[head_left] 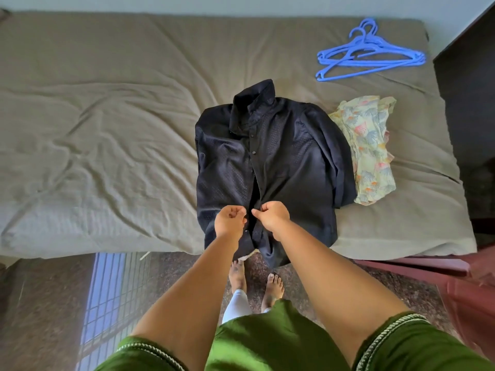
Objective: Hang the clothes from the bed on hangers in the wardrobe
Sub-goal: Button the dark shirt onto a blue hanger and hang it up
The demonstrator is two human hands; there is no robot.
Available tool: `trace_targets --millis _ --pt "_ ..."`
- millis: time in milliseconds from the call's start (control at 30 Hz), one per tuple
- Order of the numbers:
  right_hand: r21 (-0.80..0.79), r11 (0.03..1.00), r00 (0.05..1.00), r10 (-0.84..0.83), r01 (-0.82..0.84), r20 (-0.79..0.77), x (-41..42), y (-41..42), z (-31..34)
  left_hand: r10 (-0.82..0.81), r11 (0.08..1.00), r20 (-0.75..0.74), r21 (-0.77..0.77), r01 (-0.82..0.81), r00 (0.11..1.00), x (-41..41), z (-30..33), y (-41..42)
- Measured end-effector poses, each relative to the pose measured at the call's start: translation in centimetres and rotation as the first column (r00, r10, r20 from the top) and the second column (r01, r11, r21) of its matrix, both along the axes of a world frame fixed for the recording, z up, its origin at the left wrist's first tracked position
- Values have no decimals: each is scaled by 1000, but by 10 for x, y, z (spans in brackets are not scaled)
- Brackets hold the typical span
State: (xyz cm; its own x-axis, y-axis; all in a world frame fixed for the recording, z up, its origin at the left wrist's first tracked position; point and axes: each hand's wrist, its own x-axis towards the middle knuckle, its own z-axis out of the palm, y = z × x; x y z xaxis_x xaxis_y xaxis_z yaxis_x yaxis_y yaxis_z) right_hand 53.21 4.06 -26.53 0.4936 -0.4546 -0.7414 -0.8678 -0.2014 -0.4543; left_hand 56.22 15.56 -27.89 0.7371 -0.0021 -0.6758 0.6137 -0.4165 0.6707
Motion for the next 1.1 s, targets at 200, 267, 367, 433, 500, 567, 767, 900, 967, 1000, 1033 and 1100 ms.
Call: trace_targets --millis 200,267,367,433,500,567,767,900,967,1000,1033,1100 --pt "46 999 999 -18 16 44 6 -6 10 -33 999 -37 -38 31 999 7 11 -16" --pt "71 995 995 -80 76 53 7 -6 9 -42 999 -29 -35 41 999 7 11 -17" --pt "81 985 984 -158 152 78 5 -4 7 -77 997 5 5 77 997 7 9 -18" --pt "86 969 966 -239 231 96 4 -1 4 -100 994 16 43 99 995 7 8 -20" --pt "126 944 943 -318 305 97 2 1 1 -154 982 42 118 148 987 10 9 -21" --pt "288 881 906 -414 375 86 2 3 0 -206 964 63 183 192 977 14 8 -19" --pt "426 768 822 -563 478 93 2 2 -5 -280 946 -15 164 278 960 22 13 -20" --pt "246 887 890 -432 391 144 1 1 -12 -272 950 -16 155 272 962 21 11 -20" --pt "211 929 920 -345 305 186 -1 2 -11 -274 943 -15 193 271 962 24 7 -18" --pt "226 936 927 -316 269 202 -1 1 -11 -277 941 -26 193 276 961 27 4 -19" --pt "254 938 933 -293 237 209 -1 0 -10 -262 950 -46 166 266 964 29 2 -18" --pt "330 925 945 -264 190 194 0 -6 -9 -234 966 -98 92 243 967 33 -4 -16"
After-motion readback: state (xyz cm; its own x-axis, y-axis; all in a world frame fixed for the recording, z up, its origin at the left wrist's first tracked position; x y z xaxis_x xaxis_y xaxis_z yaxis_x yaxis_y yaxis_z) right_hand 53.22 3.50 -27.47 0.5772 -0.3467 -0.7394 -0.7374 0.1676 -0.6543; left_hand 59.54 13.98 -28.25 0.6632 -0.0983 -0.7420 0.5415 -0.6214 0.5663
